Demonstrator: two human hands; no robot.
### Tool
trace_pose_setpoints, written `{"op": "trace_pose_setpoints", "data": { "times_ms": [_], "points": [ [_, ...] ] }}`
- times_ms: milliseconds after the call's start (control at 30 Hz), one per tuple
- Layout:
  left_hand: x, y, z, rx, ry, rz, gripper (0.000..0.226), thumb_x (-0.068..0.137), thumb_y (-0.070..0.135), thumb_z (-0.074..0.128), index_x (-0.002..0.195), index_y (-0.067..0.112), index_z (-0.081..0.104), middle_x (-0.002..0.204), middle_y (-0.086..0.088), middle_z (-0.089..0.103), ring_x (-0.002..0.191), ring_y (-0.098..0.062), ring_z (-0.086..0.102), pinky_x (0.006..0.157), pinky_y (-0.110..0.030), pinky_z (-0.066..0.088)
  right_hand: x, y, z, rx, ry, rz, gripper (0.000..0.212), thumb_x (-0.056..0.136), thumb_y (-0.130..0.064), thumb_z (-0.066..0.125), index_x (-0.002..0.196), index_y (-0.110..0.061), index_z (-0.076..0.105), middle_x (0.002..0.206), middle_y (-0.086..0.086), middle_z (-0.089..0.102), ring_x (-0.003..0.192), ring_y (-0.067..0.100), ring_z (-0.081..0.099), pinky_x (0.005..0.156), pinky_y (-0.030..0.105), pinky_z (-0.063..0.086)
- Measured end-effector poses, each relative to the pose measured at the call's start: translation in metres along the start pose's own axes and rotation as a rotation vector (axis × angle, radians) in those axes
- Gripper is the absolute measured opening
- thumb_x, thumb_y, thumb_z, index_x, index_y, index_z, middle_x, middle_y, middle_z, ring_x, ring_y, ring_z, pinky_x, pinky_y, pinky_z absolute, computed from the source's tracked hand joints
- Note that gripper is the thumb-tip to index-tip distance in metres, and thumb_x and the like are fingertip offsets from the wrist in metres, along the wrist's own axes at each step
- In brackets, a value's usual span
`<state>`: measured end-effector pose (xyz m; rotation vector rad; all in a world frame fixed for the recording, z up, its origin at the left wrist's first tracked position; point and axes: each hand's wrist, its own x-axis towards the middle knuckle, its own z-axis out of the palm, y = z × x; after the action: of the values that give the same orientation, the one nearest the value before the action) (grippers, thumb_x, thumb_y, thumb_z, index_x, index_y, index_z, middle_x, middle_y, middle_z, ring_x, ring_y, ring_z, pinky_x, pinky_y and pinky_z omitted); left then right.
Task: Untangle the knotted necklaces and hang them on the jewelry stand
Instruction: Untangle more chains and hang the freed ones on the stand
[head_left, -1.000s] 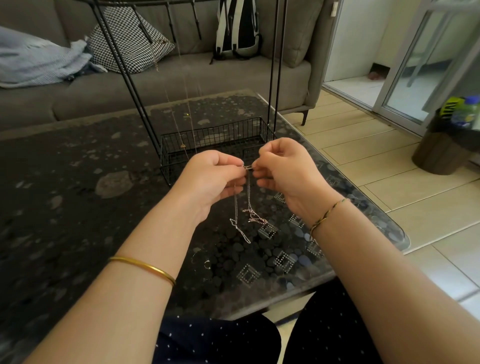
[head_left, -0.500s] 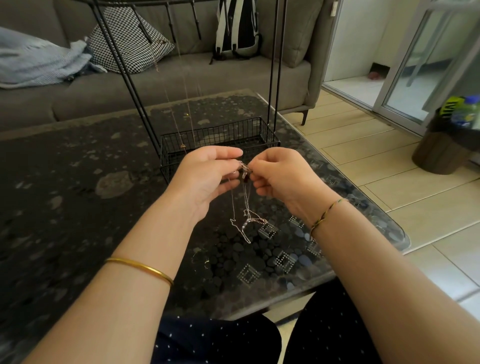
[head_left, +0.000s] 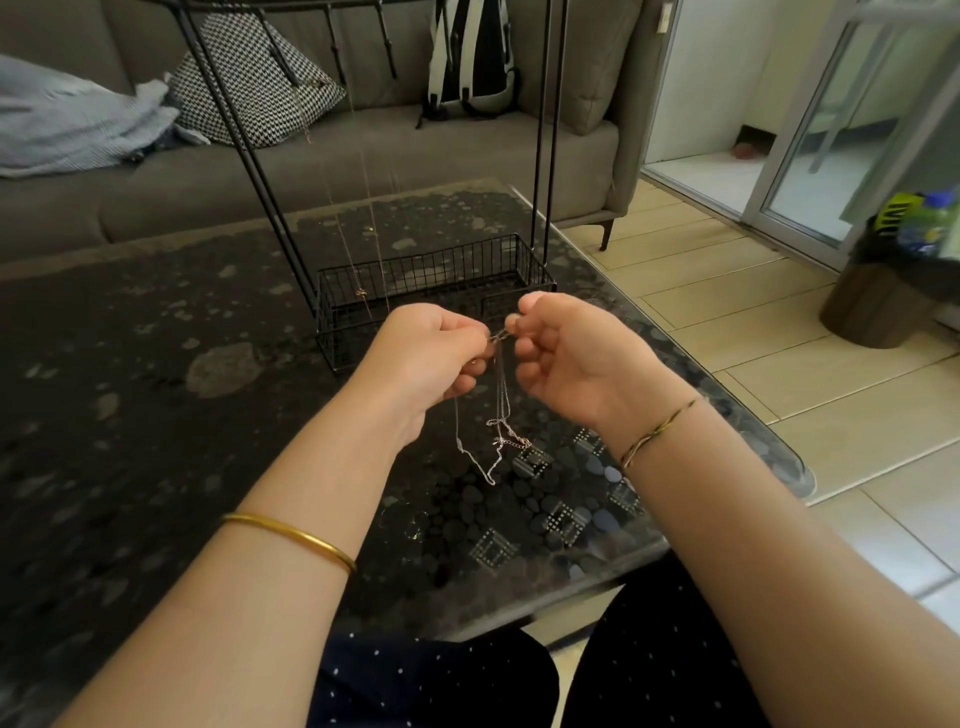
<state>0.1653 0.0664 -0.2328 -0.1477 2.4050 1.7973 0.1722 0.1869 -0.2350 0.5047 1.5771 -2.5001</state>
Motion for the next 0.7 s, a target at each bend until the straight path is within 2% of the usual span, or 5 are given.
{"op": "trace_pose_setpoints", "data": {
  "times_ms": [167,300,367,533,700],
  "points": [
    [-0.001,0.002,-0.003,-0.123,0.049,-0.030,0.017,0.086,-0.001,0.056,0.082,0.013,0.065,0.071,-0.002,0.058,0.063,-0.009,0.053,0.057,-0.021,0.047,-0.001,0.000,-0.003,-0.048,-0.117,0.114,0.019,0.082,-0.001,0.031,0.080,-0.014,0.045,0.060,-0.001,0.041,0.045,0.009,0.028,0.045,0.019,0.021],
    [-0.003,0.006,-0.004,-0.260,0.044,-0.069,0.024,0.085,-0.006,0.050,0.082,0.011,0.065,0.071,-0.002,0.053,0.061,-0.008,0.048,0.054,-0.018,0.045,-0.002,0.001,-0.001,-0.162,-0.156,0.132,0.016,0.081,-0.005,0.035,0.079,-0.014,0.047,0.052,-0.004,0.037,0.041,0.009,0.025,0.044,0.018,0.020],
    [-0.003,0.007,-0.006,-0.305,0.061,-0.081,0.026,0.085,-0.006,0.047,0.081,0.011,0.066,0.071,-0.002,0.051,0.060,-0.008,0.047,0.055,-0.018,0.044,-0.003,0.002,0.000,-0.273,-0.117,0.083,0.014,0.082,-0.005,0.043,0.076,-0.014,0.050,0.047,-0.006,0.034,0.044,0.009,0.023,0.045,0.020,0.020],
    [-0.002,0.007,-0.010,-0.299,0.073,-0.100,0.030,0.085,-0.006,0.042,0.081,0.011,0.067,0.070,-0.002,0.049,0.059,-0.007,0.044,0.056,-0.020,0.042,-0.006,0.006,0.001,-0.608,0.003,-0.172,0.006,0.087,-0.012,0.062,0.084,-0.011,0.067,0.057,-0.002,0.046,0.045,0.009,0.032,0.041,0.021,0.027],
    [0.003,0.003,-0.010,-0.193,0.075,-0.098,0.034,0.081,-0.006,0.039,0.083,0.010,0.068,0.079,-0.007,0.048,0.060,-0.010,0.038,0.050,-0.021,0.034,-0.004,0.005,0.000,-0.533,0.043,-0.184,0.031,0.096,-0.030,0.049,0.078,-0.016,0.069,0.054,-0.003,0.030,0.046,0.011,0.025,0.044,0.023,0.024]
  ]
}}
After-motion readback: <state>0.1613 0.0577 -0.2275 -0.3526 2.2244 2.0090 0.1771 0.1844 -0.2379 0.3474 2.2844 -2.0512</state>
